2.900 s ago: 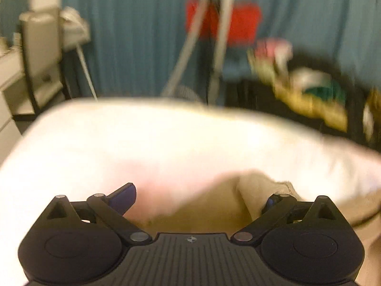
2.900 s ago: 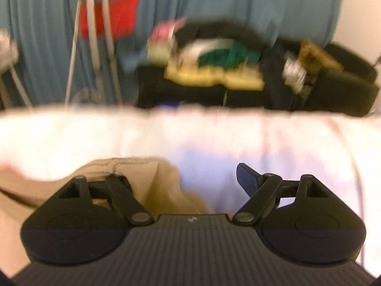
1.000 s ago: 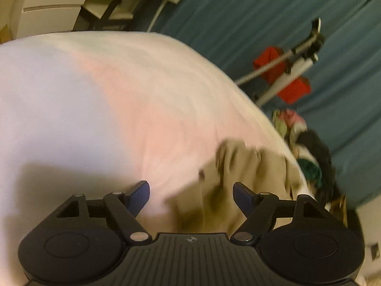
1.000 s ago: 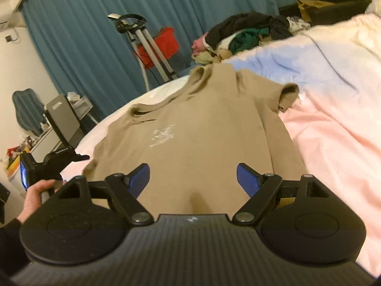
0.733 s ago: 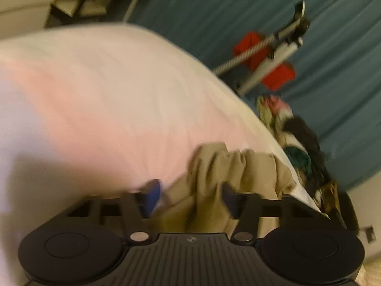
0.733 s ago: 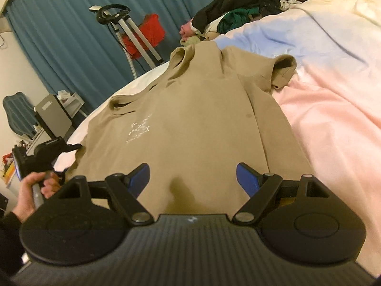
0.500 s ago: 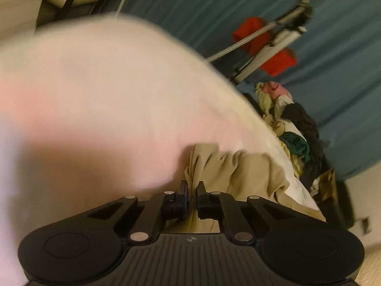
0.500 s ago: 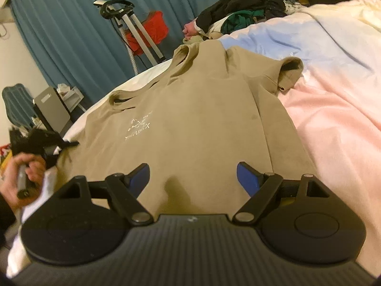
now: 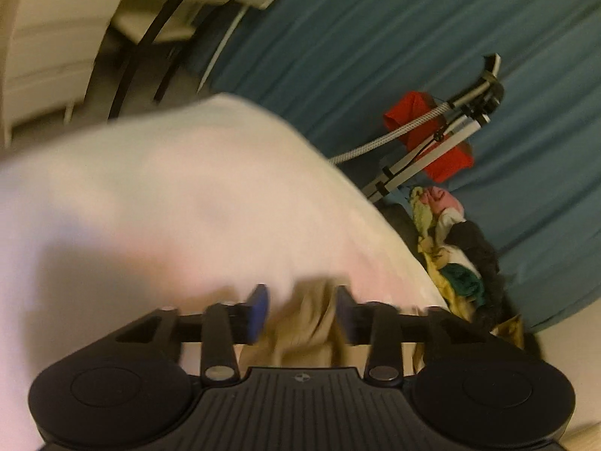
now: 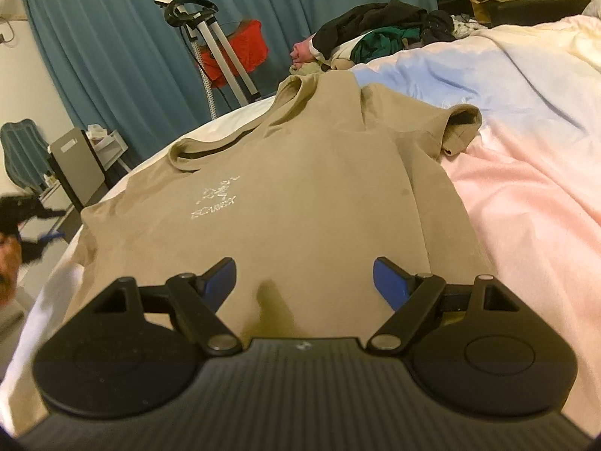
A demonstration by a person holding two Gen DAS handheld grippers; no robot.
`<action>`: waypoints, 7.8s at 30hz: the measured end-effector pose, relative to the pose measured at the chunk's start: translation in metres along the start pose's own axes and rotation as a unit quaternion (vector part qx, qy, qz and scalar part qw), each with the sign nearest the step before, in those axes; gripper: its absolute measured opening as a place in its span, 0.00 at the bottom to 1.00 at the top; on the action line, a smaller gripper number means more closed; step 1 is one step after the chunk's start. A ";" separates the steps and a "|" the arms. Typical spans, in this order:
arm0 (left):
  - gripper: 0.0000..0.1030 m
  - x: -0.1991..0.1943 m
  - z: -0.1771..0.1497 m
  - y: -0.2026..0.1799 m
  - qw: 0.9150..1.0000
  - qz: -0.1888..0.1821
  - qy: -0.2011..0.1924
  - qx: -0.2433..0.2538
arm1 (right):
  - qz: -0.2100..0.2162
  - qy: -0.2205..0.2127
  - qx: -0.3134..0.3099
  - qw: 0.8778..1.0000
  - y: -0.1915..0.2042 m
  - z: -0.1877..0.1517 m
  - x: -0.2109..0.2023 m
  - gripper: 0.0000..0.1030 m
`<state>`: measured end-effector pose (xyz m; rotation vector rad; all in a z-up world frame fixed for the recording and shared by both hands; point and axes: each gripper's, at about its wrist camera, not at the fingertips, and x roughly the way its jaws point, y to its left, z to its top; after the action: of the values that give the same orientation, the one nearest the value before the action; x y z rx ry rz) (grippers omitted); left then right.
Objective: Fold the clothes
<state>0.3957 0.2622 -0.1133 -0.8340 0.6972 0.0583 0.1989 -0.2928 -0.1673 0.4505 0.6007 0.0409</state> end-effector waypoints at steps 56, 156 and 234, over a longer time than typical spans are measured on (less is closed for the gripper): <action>0.81 -0.206 -0.295 -0.104 0.948 -0.037 -0.027 0.314 | -0.002 -0.080 0.007 0.997 -0.007 -0.001 -0.067 0.79; 0.72 -0.161 -0.397 -0.138 0.894 -0.165 0.173 0.380 | -0.058 -0.147 0.006 0.988 -0.012 -0.009 -0.256 0.78; 0.84 -0.182 -0.382 -0.142 0.907 -0.121 0.027 0.401 | 0.057 -0.057 0.256 0.963 -0.089 0.050 -0.053 0.79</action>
<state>0.0899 -0.0619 -0.0902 -0.1177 0.5881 -0.4549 0.1746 -0.4019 -0.1393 0.9829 0.4676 -0.0325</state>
